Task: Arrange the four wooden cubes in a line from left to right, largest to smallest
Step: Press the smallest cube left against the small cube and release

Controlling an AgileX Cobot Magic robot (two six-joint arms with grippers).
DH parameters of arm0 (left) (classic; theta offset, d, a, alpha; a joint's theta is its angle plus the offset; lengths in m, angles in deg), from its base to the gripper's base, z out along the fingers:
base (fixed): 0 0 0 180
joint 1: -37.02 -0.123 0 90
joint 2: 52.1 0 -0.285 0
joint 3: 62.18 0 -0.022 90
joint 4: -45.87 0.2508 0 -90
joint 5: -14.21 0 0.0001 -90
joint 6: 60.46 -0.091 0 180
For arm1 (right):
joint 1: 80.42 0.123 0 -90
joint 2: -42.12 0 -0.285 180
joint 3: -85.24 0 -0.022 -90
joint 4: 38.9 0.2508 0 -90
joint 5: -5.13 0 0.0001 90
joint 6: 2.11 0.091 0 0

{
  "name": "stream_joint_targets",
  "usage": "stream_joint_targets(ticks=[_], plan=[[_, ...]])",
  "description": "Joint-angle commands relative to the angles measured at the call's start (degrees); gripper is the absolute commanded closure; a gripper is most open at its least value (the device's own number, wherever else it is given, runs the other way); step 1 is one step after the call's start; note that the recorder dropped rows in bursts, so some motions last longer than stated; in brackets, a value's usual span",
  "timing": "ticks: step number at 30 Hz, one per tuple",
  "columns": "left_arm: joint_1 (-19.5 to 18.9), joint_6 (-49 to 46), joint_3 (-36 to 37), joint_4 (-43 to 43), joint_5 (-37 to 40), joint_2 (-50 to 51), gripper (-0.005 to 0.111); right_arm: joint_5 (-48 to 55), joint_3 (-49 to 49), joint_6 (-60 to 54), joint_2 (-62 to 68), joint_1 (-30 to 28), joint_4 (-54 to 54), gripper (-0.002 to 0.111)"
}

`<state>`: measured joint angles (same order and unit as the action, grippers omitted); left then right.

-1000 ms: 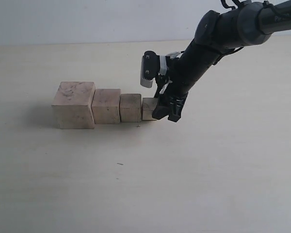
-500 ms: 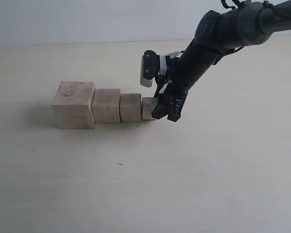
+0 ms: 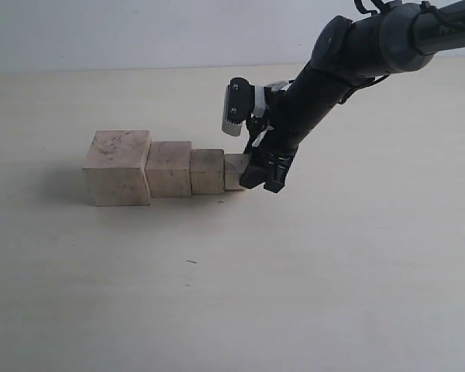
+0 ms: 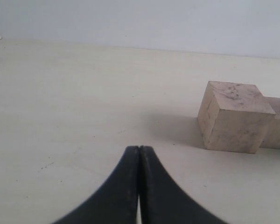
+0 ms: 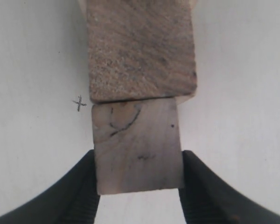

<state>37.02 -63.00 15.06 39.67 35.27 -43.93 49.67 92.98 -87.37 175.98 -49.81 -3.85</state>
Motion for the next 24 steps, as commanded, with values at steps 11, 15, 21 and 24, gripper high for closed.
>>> stream_joint_targets(ticks=[11,15,21,24], plan=[[0.0,0.0,0.0,0.1,-0.7,-0.4,0.107,0.7,0.1,1.1,0.0,0.0,1.0,0.059],[0.0,0.0,0.0,0.1,-0.7,-0.4,0.107,0.5,0.1,3.4,0.0,0.0,1.0,0.04],[0.0,0.0,0.0,0.1,-0.7,-0.4,0.107,0.2,0.1,3.7,0.0,0.0,1.1,0.035],[0.0,0.0,0.0,0.1,-0.7,-0.4,0.107,0.2,0.1,7.0,-0.3,0.0,0.9,0.035]])
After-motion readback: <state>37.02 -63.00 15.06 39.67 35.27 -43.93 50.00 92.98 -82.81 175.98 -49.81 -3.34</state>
